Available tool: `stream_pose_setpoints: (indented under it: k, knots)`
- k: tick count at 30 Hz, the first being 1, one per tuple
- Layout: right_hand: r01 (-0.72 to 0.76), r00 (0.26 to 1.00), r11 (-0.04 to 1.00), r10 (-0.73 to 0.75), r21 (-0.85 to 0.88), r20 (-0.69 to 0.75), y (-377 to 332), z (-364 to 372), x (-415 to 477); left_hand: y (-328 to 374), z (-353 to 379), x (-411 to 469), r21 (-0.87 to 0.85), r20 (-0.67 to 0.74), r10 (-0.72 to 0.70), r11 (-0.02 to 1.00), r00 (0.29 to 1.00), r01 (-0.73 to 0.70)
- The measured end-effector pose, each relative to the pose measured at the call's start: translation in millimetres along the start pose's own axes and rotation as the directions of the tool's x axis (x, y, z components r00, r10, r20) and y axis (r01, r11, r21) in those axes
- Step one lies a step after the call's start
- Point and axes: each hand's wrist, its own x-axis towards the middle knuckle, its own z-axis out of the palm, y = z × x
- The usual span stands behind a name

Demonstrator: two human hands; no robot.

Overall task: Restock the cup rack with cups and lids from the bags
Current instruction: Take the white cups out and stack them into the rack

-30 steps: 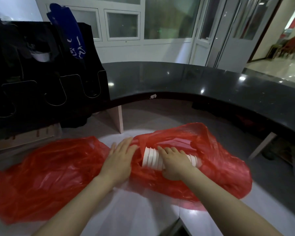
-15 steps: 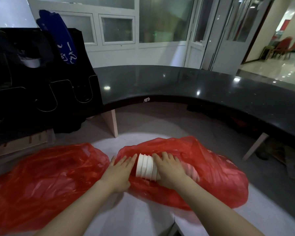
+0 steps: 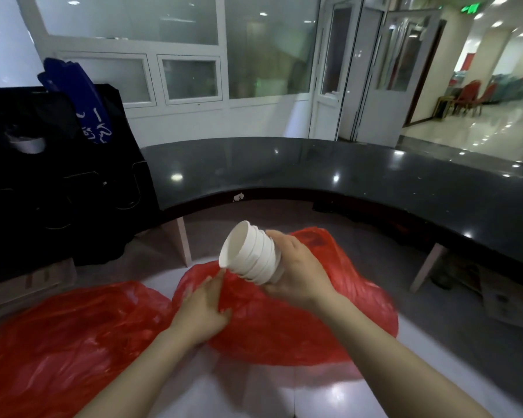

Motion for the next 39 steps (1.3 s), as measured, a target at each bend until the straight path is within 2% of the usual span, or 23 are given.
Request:
stream_pose_setpoints:
  k: [2, 4, 6, 7, 11, 14, 17, 20, 25, 28, 33, 39]
  knots:
    - [0.001, 0.998, 0.999, 0.001, 0.043, -0.056, 3, -6, -2, 28, -13, 2, -0.377, -0.084, 0.023, 0.925, 0.996, -0.053]
    - [0.007, 0.994, 0.997, 0.001, 0.071, -0.110, 7, -11, -4, 55, -20, 6, -0.675, -0.098, 0.046, 0.731, 0.994, -0.100]
    - [0.002, 0.990, 0.994, 0.013, 0.108, -0.139, 12, -18, -9, 76, -21, 12, -0.827, -0.115, 0.035, 0.551, 0.993, -0.116]
    - [0.008, 0.990, 0.993, 0.009, 0.119, -0.138, 14, -21, -12, 86, -20, 14, -0.857, -0.143, 0.011, 0.498, 0.990, -0.129]
    - [-0.017, 0.998, 0.996, 0.023, 0.086, -0.062, 33, -36, -26, 113, -13, 22, -0.898, -0.224, -0.126, 0.412, 0.966, -0.155]
    - [-0.073, 0.997, 0.993, 0.070, -0.093, -0.032, 58, -48, -42, 124, -1, 24, -0.924, -0.171, -0.159, 0.369, 0.972, -0.103]
    - [-0.196, 0.979, 0.952, 0.203, -0.236, 0.004, 88, -53, -67, 130, 12, 21, -0.953, -0.132, -0.211, 0.297, 0.969, -0.065]
    - [-0.303, 0.942, 0.908, 0.331, -0.288, 0.053, 124, -55, -89, 132, 20, 25, -0.964, -0.115, -0.247, 0.262, 0.962, -0.048]
    - [-0.525, 0.836, 0.832, 0.543, -0.179, 0.077, 179, -61, -119, 132, 18, 34, -0.983, -0.072, -0.288, 0.182, 0.955, -0.019]
    - [-0.593, 0.799, 0.804, 0.595, -0.051, 0.092, 197, -51, -133, 128, 13, 38, -0.988, -0.045, -0.332, 0.154, 0.942, 0.007]
    - [-0.558, 0.827, 0.830, 0.555, 0.006, 0.087, 197, -25, -133, 106, -4, 39, -0.985, -0.050, -0.434, 0.172, 0.899, 0.028]
    - [-0.438, 0.894, 0.896, 0.426, 0.070, 0.137, 176, 0, -122, 75, -9, 30, -0.995, -0.034, -0.504, 0.099, 0.863, 0.018]
